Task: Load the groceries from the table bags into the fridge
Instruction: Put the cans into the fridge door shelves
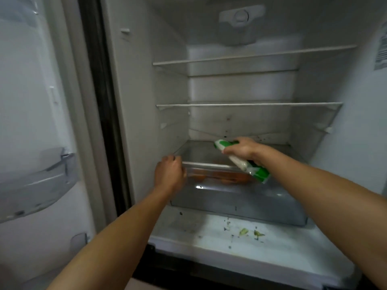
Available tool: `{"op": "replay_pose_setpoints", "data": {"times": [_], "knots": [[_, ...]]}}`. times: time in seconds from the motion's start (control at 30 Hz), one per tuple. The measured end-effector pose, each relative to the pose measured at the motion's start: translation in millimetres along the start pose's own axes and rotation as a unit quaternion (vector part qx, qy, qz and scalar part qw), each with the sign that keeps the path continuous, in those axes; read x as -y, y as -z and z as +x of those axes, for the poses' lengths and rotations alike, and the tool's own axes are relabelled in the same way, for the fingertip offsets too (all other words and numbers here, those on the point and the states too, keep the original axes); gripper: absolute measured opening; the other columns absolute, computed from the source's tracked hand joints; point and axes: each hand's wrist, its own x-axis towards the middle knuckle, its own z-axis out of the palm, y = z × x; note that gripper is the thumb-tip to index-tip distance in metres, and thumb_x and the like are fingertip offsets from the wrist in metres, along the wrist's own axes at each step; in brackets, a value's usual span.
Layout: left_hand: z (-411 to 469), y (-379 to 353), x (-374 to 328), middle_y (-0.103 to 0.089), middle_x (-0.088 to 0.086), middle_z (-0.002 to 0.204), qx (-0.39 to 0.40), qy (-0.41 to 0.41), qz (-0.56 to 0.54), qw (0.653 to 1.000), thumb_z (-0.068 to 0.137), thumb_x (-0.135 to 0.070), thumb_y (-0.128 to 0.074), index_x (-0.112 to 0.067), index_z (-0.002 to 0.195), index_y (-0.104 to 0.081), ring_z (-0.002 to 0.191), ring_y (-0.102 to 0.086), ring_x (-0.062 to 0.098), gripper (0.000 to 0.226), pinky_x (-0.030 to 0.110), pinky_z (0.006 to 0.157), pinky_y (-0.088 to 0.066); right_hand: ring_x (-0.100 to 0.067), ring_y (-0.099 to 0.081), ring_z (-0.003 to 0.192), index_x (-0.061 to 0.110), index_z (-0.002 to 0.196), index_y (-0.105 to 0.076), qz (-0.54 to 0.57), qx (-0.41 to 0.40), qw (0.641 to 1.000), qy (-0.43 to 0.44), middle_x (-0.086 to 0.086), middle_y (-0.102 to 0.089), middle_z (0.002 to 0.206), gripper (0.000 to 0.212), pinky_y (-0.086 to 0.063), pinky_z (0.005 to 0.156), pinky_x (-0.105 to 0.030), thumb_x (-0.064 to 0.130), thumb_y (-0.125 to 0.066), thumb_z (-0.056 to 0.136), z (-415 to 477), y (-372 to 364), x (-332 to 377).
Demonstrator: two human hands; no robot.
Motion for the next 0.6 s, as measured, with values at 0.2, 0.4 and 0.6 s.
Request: {"op": "replay_pose_setpoints", "data": {"times": [0.2,0.4,0.6], "knots": [[43.4,-60.1,15.2,-0.058,0.023,0.077,-0.089,-0.001,-0.057,0.994,0.086,-0.027,-0.040,0.000,0.074,-0.063,0.072,-0.056,0.040,0.038,0.044,0.065,-0.046,-0.027,-0.065,0.089,0.010,0.109,-0.064,-0.064,0.015,0.998,0.018,-0.011,-0.067,0.106,0.052,-0.053,0.082,-0.035,0.045,-0.076,0.073,86.7,-37.6,21.8],[39.5,-97.0,17.9,-0.055,0.015,0.076,-0.169,0.028,-0.065,0.983,0.091,-0.020,-0.039,-0.008,0.071,-0.057,0.071,-0.048,0.031,0.030,0.041,0.067,-0.034,-0.026,-0.063,0.089,0.012,0.117,-0.060,-0.131,0.028,0.991,-0.007,-0.009,-0.065,0.111,0.070,-0.051,0.078,-0.031,0.058,-0.076,0.067,158.3,-81.9,38.7],[41.5,-106.1,18.9,-0.054,0.013,0.078,-0.218,0.024,-0.082,0.972,0.094,-0.023,-0.034,-0.009,0.074,-0.055,0.072,-0.046,0.028,0.032,0.039,0.067,-0.032,-0.024,-0.060,0.079,0.013,0.101,-0.057,-0.092,0.020,0.996,-0.004,-0.007,-0.061,0.100,0.046,-0.044,0.067,-0.027,0.049,-0.070,0.077,209.5,-110.8,51.4]]}}
